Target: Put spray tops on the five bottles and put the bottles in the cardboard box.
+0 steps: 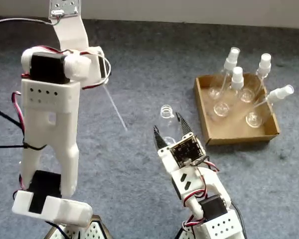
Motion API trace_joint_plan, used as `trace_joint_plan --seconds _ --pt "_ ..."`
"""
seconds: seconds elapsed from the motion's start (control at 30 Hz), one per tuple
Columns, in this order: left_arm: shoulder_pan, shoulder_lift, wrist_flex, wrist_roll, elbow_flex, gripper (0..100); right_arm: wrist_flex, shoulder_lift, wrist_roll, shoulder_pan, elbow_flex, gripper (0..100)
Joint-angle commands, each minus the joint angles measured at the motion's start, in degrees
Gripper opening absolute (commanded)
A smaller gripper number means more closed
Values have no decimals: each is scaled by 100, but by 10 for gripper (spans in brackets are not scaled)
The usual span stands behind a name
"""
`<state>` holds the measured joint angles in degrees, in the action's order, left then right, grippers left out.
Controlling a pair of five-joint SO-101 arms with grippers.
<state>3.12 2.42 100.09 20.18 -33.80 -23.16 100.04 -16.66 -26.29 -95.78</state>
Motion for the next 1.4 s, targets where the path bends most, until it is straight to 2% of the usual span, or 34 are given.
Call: trace_joint_plan --seconds 0.0,0.3,0.47,0.63,0.83,0.97,1.17,1.37 --pt "171 725 -9 -826 -303 10 163 84 -123 -66 -804 84" --pt "1174 1912 -9 -1002 -286 10 119 75 -114 -321 -804 84" --pt "1270 2018 35 -976 -259 10 119 84 -114 -338 -804 84" --pt "1279 2334 35 -1002 541 10 145 84 -114 -391 -804 84" --pt "1279 3266 -35 -1002 2000 10 136 84 -114 -875 -804 84" --pt "1270 4075 -607 -1011 2782 10 127 84 -114 -919 -804 84" --pt "1244 5174 -2040 -1011 4215 11 127 84 -114 -919 -804 84" --pt "1244 5824 -4062 -1011 5657 13 127 75 -114 -910 -804 84"
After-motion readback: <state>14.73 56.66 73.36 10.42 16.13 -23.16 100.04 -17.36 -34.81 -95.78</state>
